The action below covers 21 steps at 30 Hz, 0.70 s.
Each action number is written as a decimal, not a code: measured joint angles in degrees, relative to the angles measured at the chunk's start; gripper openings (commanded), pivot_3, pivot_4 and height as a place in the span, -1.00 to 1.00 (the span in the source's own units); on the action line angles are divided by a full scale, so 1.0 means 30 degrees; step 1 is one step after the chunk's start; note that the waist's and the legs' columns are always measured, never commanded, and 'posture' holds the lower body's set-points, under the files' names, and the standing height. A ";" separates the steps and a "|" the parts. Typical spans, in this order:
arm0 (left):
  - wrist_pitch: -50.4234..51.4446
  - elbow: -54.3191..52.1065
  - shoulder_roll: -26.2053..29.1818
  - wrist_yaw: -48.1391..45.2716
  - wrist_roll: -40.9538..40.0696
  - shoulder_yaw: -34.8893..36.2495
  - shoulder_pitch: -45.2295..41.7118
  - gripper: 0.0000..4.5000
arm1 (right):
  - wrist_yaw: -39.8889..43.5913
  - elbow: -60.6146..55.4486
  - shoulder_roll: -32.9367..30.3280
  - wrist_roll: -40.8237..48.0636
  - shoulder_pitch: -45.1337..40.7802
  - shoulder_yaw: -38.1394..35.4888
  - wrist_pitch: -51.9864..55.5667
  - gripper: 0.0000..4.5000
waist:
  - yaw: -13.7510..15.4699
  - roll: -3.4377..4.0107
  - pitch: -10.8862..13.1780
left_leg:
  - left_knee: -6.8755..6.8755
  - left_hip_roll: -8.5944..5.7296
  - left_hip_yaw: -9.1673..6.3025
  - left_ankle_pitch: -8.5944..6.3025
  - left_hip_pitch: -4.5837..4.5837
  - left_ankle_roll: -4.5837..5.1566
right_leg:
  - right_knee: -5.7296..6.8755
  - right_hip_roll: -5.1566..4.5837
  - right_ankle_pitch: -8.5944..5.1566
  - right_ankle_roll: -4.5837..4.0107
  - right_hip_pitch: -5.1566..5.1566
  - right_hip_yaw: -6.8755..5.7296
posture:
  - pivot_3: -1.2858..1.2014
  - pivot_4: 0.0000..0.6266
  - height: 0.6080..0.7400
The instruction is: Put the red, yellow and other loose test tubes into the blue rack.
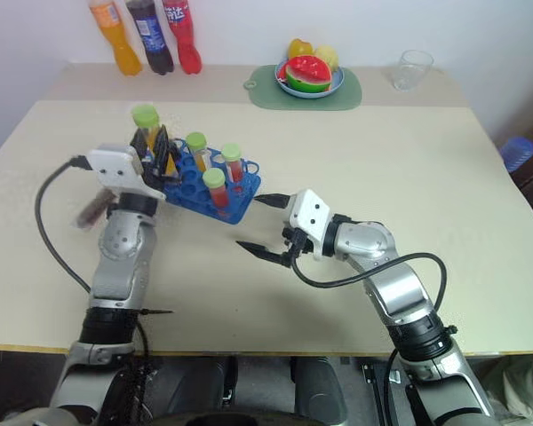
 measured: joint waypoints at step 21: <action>-0.2322 0.3230 -0.1824 -0.1006 0.0479 0.0085 -0.0148 -0.65 | 0.0345 -0.2253 -0.0865 0.2589 0.0320 -0.0022 0.3342 1.00 | 0.0010 0.0004 -0.0013 | 0.0005 -0.0001 -0.0013 0.0000 0.0023 0.0002 | 0.0005 0.0008 0.0000 0.0000 0.0027 -0.0009 | 0.03 -0.52 0.91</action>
